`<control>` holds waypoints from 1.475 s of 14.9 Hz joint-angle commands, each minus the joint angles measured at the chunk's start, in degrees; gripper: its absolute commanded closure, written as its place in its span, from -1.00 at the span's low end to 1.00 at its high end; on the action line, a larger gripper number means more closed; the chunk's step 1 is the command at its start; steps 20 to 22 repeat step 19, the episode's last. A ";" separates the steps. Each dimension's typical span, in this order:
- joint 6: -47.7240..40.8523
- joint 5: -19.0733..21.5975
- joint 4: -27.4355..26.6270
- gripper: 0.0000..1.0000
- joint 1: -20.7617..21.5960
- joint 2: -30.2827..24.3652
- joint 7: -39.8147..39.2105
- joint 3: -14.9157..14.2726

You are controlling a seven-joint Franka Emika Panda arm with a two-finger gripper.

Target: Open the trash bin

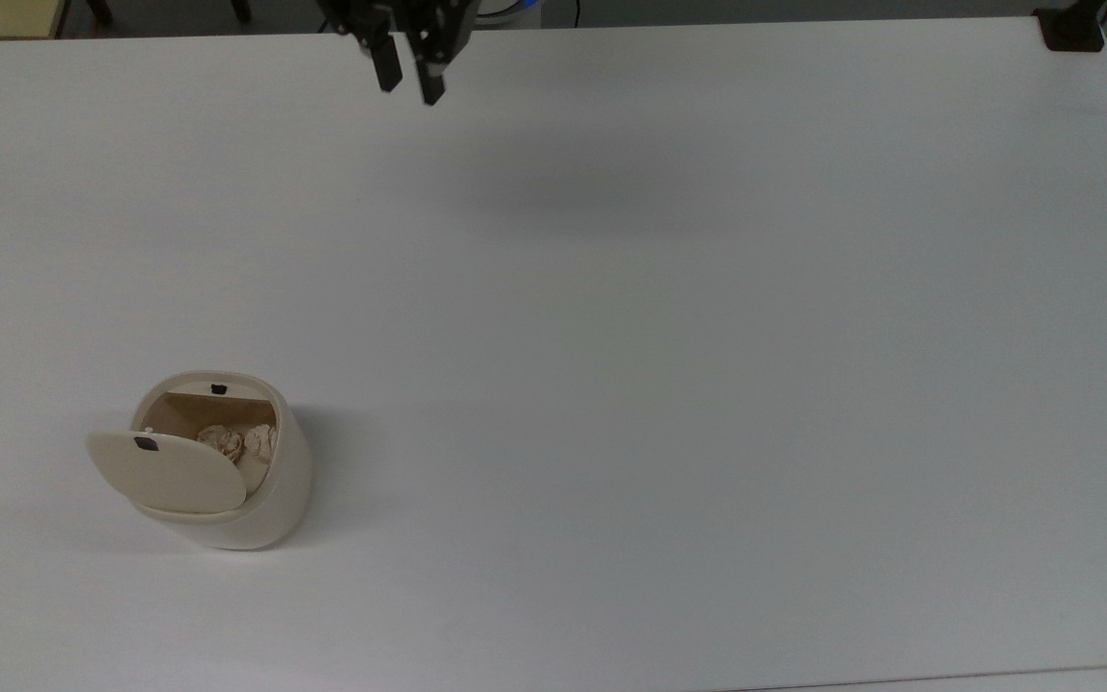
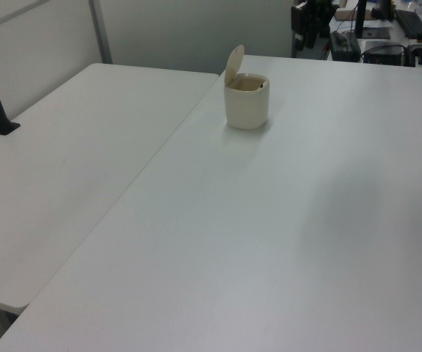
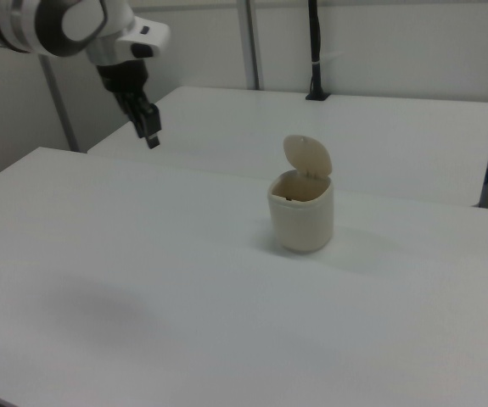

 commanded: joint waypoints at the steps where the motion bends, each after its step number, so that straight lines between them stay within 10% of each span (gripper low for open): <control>1: -3.95 -0.64 -1.86 -0.92 3.91 -2.02 -0.42 -1.56; 22: -4.22 -1.43 -1.59 -1.00 7.78 -0.70 -16.60 -4.64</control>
